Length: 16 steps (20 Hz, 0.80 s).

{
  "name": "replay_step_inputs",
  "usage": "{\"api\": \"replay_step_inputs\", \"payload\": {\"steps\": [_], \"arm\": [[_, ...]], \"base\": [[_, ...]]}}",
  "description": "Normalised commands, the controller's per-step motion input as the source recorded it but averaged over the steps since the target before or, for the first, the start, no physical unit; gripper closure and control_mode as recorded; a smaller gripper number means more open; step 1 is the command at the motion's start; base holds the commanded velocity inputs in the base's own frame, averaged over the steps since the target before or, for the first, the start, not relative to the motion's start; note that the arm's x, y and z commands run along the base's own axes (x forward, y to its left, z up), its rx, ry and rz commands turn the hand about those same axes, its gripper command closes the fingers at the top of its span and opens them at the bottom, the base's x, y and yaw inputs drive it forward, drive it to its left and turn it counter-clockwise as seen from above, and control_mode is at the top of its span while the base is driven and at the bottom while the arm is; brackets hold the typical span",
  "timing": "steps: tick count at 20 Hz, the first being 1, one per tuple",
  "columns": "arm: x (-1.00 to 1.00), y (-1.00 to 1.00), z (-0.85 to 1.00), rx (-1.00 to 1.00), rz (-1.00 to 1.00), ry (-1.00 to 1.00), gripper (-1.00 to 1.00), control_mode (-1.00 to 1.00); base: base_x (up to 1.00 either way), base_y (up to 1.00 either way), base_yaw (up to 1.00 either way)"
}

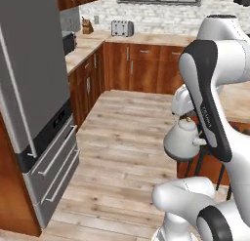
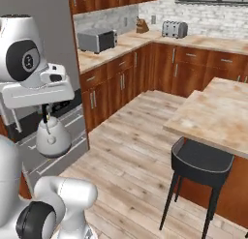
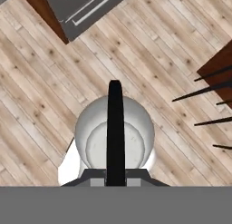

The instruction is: Pick the kettle and kettle and place them in the sink. Then turn on the water.

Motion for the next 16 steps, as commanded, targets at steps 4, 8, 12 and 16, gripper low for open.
{"api": "replay_step_inputs", "payload": {"steps": [4, 8, 12, 16], "arm": [[0.00, 0.00, 0.00, 0.00, 0.00, 0.00, 1.00, 1.00], [0.00, 0.00, 0.00, 0.00, 0.00, 0.00, 1.00, 1.00], [0.00, 0.00, 0.00, 0.00, 0.00, 0.00, 1.00, 1.00], [0.00, 0.00, 0.00, 0.00, 0.00, 0.00, 1.00, 1.00]], "base": [[1.00, 0.51, -0.50], [1.00, 0.66, -0.40], [1.00, 0.52, -0.41], [1.00, 0.20, -0.43]]}}
